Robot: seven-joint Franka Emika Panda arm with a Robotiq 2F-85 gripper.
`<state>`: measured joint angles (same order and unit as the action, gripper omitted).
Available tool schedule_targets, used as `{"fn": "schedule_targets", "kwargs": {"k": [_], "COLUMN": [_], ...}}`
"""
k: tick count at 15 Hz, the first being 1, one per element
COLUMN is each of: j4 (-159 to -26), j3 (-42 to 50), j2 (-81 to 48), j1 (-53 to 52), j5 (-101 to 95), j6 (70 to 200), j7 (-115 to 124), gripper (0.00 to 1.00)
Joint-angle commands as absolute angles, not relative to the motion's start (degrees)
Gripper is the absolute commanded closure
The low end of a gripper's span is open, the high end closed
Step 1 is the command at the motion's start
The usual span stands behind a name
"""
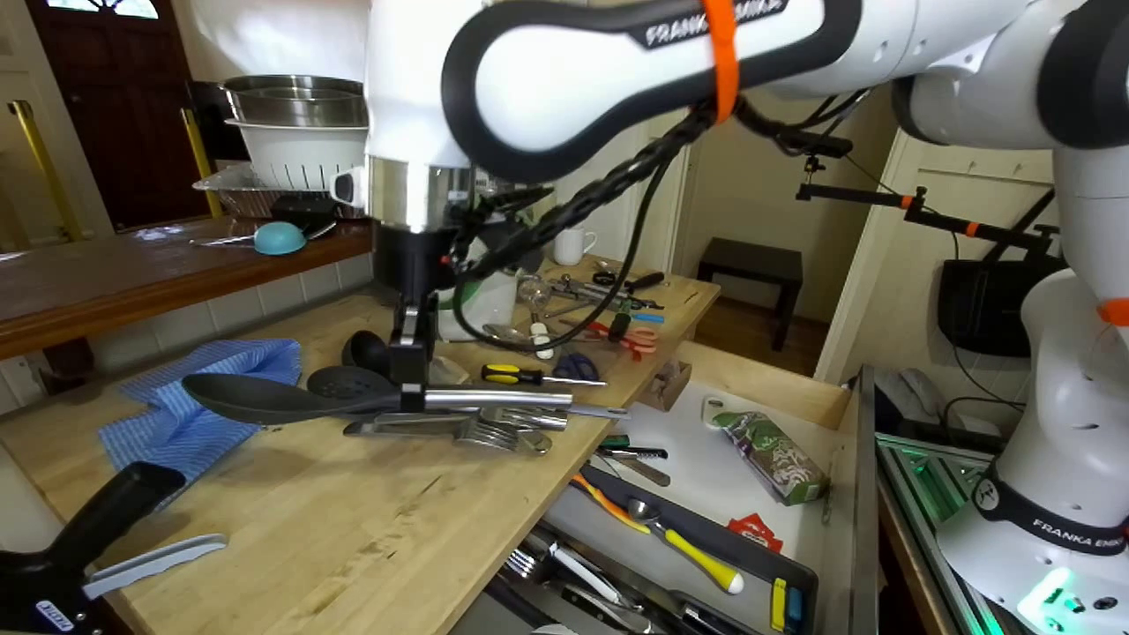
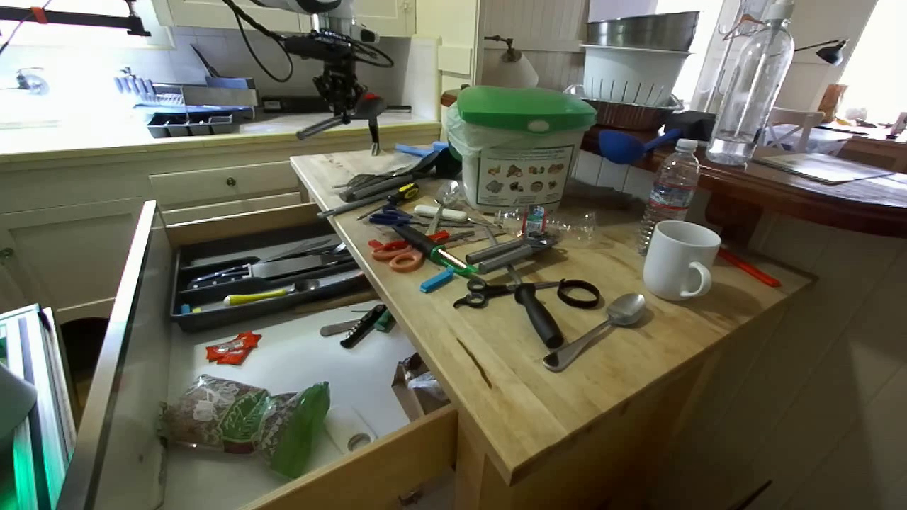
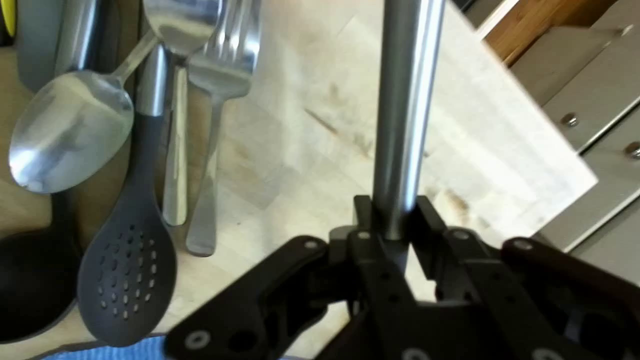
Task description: Place the big spoon on the left in the left panel of the cutlery rack in the drawer
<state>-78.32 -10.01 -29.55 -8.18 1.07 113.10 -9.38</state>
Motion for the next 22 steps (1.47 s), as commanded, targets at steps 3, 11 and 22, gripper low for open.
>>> {"fn": "schedule_targets", "kwargs": {"k": [3,11,22], "j4": [-95.88,-112.81,-114.32], "j3": [-12.36,-12.06,-11.67], "j2": [-12.24,-4.29,-11.35], "j1": [-5.56,-7.27,-8.78], "j5": [6.89,5.03,8.37], "j6": [101.57,96.72,92.28], "j7": [-23.45,-43.51,-20.07], "gripper": [0.94,0.94,0.94]}}
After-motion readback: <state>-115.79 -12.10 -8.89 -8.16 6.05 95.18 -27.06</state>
